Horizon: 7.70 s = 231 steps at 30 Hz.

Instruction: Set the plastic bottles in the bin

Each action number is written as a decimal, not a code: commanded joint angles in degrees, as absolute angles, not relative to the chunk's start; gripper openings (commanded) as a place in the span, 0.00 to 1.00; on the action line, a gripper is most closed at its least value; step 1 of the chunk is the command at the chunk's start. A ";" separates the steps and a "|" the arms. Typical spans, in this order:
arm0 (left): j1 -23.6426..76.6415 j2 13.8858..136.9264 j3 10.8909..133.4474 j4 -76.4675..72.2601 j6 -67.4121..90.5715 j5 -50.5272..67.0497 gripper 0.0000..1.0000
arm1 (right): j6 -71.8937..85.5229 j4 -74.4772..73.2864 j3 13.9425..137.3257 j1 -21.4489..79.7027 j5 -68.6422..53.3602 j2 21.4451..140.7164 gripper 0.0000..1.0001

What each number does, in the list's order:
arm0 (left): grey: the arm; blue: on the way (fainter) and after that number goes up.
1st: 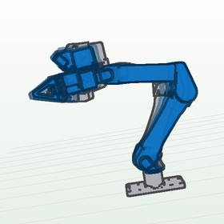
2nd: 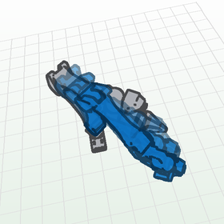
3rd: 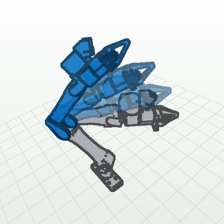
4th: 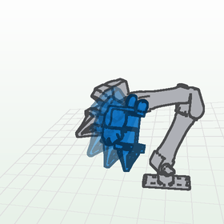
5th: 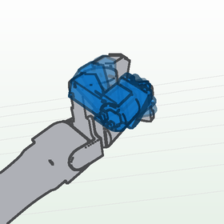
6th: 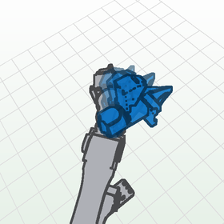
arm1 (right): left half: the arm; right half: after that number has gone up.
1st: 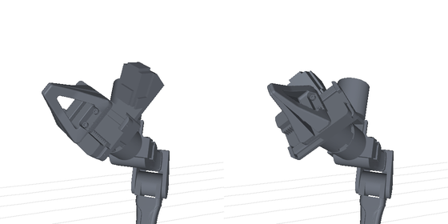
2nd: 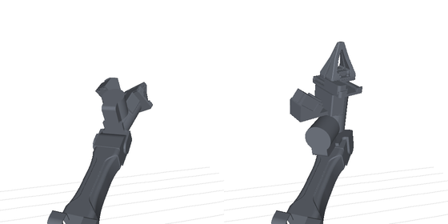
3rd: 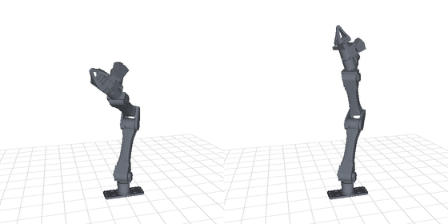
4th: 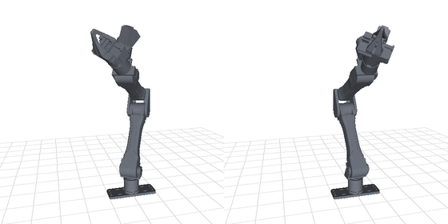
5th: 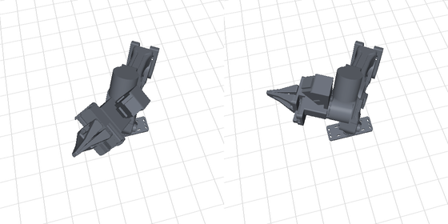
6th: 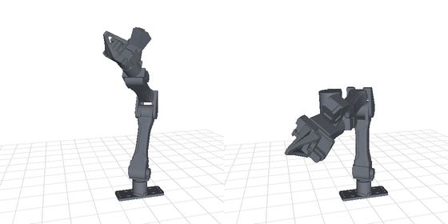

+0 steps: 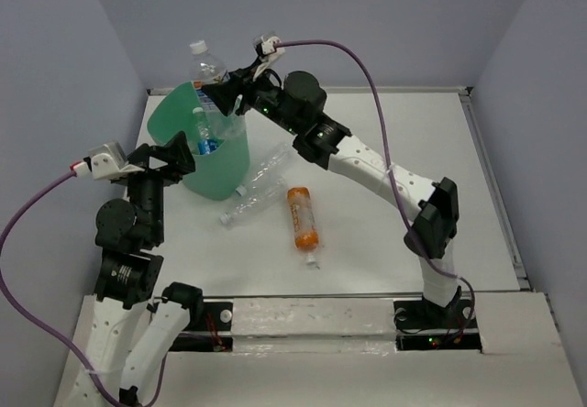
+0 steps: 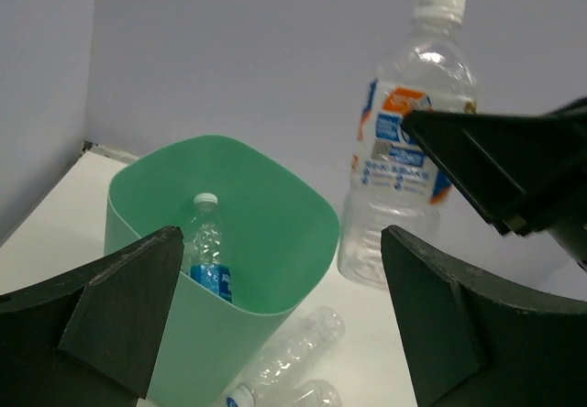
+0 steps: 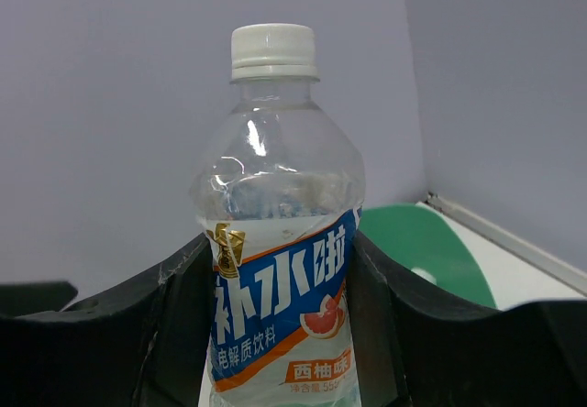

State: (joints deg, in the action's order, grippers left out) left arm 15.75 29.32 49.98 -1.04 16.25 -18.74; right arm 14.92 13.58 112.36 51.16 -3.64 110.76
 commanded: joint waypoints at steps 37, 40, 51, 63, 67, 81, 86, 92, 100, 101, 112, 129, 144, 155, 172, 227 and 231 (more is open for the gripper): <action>17.13 40.69 47.91 9.14 18.46 11.43 0.93 | 19.16 1.60 63.38 45.62 2.73 81.47 0.79; 21.87 44.20 47.20 10.19 18.37 5.92 0.93 | 19.60 -4.03 61.18 45.01 3.34 82.96 0.92; 38.14 53.35 49.39 13.97 18.81 -15.03 0.97 | 19.95 -7.65 67.14 44.47 4.13 99.13 0.95; 38.50 52.38 50.27 15.65 16.00 -17.40 0.98 | 21.71 -8.35 69.53 43.42 4.22 107.41 0.70; 38.50 49.75 50.10 14.24 16.08 -16.96 0.98 | 21.62 -8.52 66.54 43.42 5.80 99.86 0.49; 38.41 25.96 50.37 2.47 18.10 -27.06 0.99 | 17.05 2.34 93.92 46.49 -8.17 92.00 0.41; 38.32 18.38 48.17 0.44 18.11 -30.93 0.99 | 18.45 8.87 112.73 47.10 -7.04 105.44 0.40; 37.97 13.98 45.36 -1.50 17.23 -33.84 0.99 | 18.11 12.22 144.77 47.64 -2.48 125.74 0.39; 34.72 15.82 44.39 -1.58 16.87 -28.57 0.99 | 18.99 24.43 148.09 48.77 2.11 138.15 0.40; 34.19 16.08 44.38 -1.67 16.87 -27.00 0.99 | 18.64 24.00 149.57 48.78 1.24 140.08 0.50; 32.52 18.71 46.75 1.74 19.33 -19.08 0.99 | 11.96 20.74 135.28 50.98 -3.34 131.67 0.97; 32.61 36.10 49.66 12.57 19.51 -9.49 0.99 | 11.34 19.42 80.47 43.77 5.62 88.61 0.39; 42.45 62.82 50.27 13.89 11.33 -13.00 0.94 | 17.40 6.95 50.20 40.78 10.99 59.08 0.61; 43.51 81.79 61.69 17.12 7.92 -18.63 0.99 | 18.98 6.15 42.72 37.62 7.74 51.25 0.64; 40.61 96.68 64.78 16.61 3.60 -17.84 0.97 | 18.37 5.80 41.40 37.09 6.50 48.60 0.63; 26.02 60.10 83.48 -8.77 6.87 -35.94 0.09 | 18.63 6.50 40.78 36.56 5.45 50.36 0.61; 21.46 65.29 83.24 -15.09 4.75 -35.69 0.08 | 18.54 6.85 40.34 36.56 5.19 50.01 0.61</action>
